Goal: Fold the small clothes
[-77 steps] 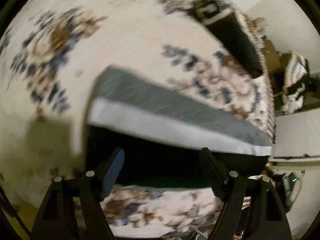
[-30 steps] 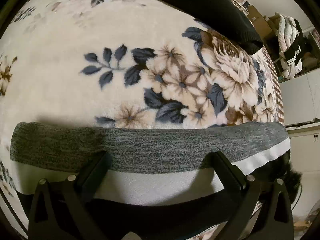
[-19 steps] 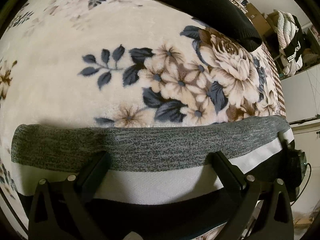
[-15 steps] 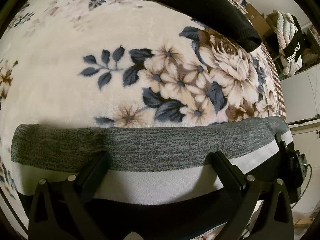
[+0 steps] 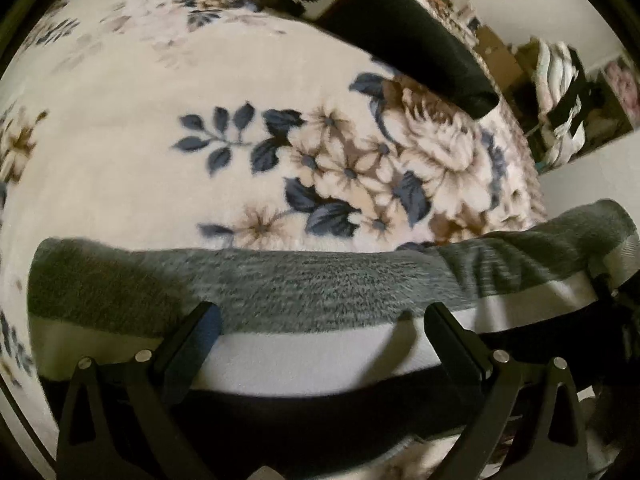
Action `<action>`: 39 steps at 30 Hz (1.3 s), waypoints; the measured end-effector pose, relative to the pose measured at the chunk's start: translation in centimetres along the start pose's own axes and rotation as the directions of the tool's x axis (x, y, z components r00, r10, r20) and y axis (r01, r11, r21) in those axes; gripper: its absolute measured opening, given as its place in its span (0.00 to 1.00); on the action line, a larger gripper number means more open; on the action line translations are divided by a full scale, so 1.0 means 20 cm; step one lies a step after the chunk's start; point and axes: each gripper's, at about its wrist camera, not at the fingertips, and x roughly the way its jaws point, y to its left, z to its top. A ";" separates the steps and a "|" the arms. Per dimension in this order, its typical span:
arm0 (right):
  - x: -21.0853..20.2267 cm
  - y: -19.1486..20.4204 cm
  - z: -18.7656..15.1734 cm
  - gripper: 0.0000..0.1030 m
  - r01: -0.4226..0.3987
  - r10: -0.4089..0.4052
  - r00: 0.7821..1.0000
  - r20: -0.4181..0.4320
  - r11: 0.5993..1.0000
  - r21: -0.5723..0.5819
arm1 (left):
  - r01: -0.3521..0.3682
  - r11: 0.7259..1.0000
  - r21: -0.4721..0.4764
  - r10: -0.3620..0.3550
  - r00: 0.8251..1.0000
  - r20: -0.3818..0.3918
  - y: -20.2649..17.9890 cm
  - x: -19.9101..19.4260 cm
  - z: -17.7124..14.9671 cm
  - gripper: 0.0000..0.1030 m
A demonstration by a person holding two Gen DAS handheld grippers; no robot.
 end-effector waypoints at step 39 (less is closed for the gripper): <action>-0.32 1.03 -0.88 0.85 -0.308 0.130 0.864 -0.486 0.900 -0.307 | 0.050 0.940 -0.337 0.066 0.944 0.324 0.76 -1.08 -0.20 1.00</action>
